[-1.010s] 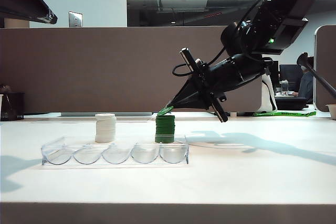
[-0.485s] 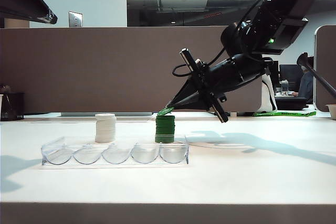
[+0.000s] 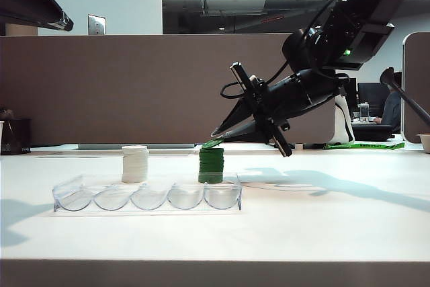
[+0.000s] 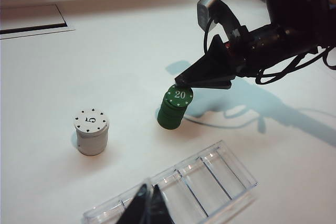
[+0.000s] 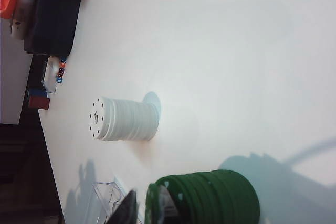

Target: Pick up the chip in the box and place it on the pile of chips with the same color.

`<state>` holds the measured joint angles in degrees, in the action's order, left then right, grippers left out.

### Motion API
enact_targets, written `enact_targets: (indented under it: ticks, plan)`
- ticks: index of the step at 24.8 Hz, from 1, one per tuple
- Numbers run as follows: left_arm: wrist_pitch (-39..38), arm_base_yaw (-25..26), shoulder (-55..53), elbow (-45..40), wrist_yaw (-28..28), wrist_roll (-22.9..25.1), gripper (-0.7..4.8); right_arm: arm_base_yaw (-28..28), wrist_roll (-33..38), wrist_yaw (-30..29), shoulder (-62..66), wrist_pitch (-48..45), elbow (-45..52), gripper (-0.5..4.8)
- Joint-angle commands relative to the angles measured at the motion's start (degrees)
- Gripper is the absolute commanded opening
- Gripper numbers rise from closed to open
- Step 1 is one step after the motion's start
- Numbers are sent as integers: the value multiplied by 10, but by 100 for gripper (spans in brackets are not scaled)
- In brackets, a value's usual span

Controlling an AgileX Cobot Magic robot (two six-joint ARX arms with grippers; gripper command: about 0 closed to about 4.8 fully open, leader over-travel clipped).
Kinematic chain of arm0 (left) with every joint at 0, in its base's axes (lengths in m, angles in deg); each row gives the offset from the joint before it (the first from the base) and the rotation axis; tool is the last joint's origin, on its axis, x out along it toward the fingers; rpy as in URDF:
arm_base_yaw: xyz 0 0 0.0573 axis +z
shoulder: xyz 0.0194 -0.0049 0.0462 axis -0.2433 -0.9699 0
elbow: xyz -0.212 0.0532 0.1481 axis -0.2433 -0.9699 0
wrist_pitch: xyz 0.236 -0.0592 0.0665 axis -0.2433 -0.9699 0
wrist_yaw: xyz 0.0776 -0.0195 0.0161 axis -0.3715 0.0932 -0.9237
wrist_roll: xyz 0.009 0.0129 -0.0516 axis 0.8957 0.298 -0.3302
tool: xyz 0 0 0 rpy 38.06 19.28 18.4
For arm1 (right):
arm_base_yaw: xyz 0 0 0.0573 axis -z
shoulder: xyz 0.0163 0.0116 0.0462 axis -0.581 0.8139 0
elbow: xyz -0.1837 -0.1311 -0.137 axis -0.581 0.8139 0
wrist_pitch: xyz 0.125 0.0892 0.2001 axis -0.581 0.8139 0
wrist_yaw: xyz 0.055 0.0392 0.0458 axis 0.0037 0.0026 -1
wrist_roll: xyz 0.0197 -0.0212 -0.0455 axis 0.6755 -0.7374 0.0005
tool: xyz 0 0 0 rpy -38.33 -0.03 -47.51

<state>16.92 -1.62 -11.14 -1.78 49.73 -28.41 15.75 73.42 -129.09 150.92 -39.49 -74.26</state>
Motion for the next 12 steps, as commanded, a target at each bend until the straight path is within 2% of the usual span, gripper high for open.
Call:
enact_targets:
  ticks: [1,5,12]
  plan:
    - [3,-1,1,2,1,0,-6,0,-4,2,-3,-5,-1,67]
    - [3,-1,1,2,1,0,-6,0,-6,12,-3,-5,-1,107]
    - [3,-1,1,2,3,0,-6,0,-8,12,-3,-5,-1,108]
